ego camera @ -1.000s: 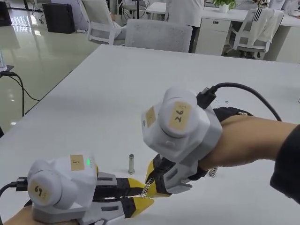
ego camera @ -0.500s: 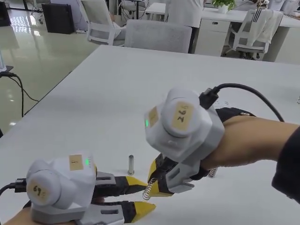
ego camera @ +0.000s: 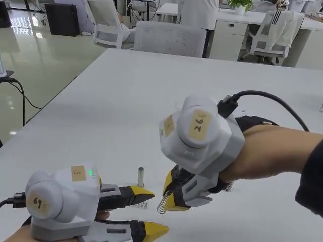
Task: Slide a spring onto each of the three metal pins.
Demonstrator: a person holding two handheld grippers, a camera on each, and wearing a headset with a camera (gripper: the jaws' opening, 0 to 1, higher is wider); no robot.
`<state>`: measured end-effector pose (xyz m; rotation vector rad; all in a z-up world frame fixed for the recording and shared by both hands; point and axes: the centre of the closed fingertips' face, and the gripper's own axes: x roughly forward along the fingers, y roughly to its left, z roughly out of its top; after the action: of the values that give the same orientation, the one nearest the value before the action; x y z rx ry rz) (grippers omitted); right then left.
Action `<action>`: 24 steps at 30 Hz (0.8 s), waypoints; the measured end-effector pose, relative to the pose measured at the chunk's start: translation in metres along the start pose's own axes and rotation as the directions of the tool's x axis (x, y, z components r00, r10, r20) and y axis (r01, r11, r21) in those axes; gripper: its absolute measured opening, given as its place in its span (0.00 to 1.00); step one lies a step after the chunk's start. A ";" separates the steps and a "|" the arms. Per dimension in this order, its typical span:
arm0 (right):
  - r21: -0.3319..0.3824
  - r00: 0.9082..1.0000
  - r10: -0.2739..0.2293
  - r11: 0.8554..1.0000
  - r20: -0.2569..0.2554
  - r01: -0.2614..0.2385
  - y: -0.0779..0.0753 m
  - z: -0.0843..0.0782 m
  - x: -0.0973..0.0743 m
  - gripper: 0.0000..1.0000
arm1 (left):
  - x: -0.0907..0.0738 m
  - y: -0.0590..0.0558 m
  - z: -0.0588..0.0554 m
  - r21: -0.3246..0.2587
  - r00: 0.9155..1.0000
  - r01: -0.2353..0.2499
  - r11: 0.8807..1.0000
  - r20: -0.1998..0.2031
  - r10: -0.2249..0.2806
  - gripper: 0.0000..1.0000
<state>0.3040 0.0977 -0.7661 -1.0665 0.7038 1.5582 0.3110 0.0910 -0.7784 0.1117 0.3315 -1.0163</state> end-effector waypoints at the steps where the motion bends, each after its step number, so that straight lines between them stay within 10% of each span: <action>1: 0.002 1.000 -0.001 1.000 -0.001 0.001 0.000 0.000 0.000 0.08 | 0.000 0.000 0.000 -0.003 1.000 -0.002 1.000 0.001 0.002 0.36; 24: 0.023 1.000 -0.023 0.999 -0.011 0.023 -0.013 -0.010 -0.009 0.08 | -0.009 0.007 -0.003 -0.047 0.999 -0.044 0.998 0.014 0.044 0.49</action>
<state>0.3192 0.0882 -0.7617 -1.0632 0.7131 1.5223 0.3120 0.1024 -0.7791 0.0684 0.3373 -0.9648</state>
